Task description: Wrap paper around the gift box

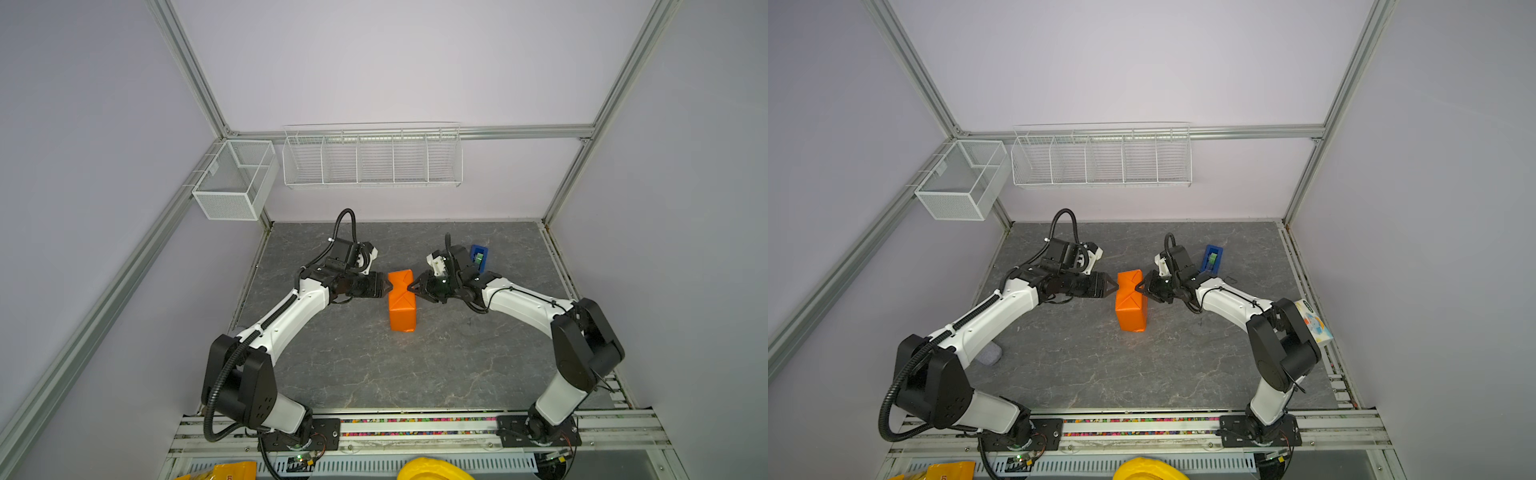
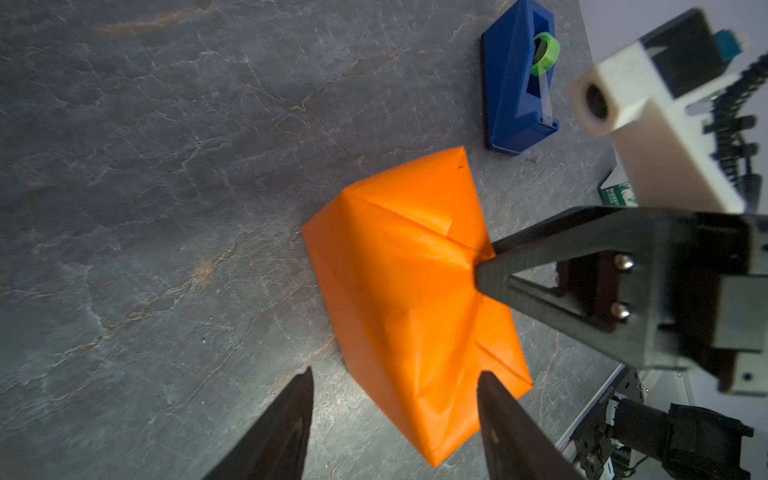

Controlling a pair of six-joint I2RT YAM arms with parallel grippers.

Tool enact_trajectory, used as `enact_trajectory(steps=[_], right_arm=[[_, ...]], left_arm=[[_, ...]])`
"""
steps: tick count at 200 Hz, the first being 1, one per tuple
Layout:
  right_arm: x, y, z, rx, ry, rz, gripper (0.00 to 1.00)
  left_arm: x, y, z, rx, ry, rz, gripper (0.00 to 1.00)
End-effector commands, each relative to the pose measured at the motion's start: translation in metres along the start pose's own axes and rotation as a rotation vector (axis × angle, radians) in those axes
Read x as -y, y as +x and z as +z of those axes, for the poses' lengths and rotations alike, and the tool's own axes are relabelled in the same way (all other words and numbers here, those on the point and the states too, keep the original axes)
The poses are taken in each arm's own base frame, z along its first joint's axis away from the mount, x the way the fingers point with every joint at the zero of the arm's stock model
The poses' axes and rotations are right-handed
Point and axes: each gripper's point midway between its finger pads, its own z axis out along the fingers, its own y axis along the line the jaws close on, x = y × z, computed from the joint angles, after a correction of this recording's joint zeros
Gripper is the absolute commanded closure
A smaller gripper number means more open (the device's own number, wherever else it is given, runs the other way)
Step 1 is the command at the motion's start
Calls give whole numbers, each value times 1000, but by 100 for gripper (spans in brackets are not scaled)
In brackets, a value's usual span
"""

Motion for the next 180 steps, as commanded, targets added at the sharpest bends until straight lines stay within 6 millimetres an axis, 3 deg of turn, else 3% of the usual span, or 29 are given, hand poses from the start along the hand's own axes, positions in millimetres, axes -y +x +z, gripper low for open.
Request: enact_trajectory(steps=[1, 28, 87, 145, 180], right_arm=[[14, 22, 25, -43, 65, 87, 69], [14, 29, 35, -35, 79, 111, 71], [20, 32, 35, -42, 111, 100, 72], [26, 35, 33, -50, 135, 87, 72], [25, 36, 35, -54, 132, 90, 73]], left_arm=[[-14, -1, -4, 41, -51, -92, 37], [-25, 14, -2, 8, -77, -112, 38], [-44, 36, 9, -20, -114, -186, 40], [-30, 18, 16, 58, 146, -282, 42], [-26, 20, 22, 28, 237, -301, 47]])
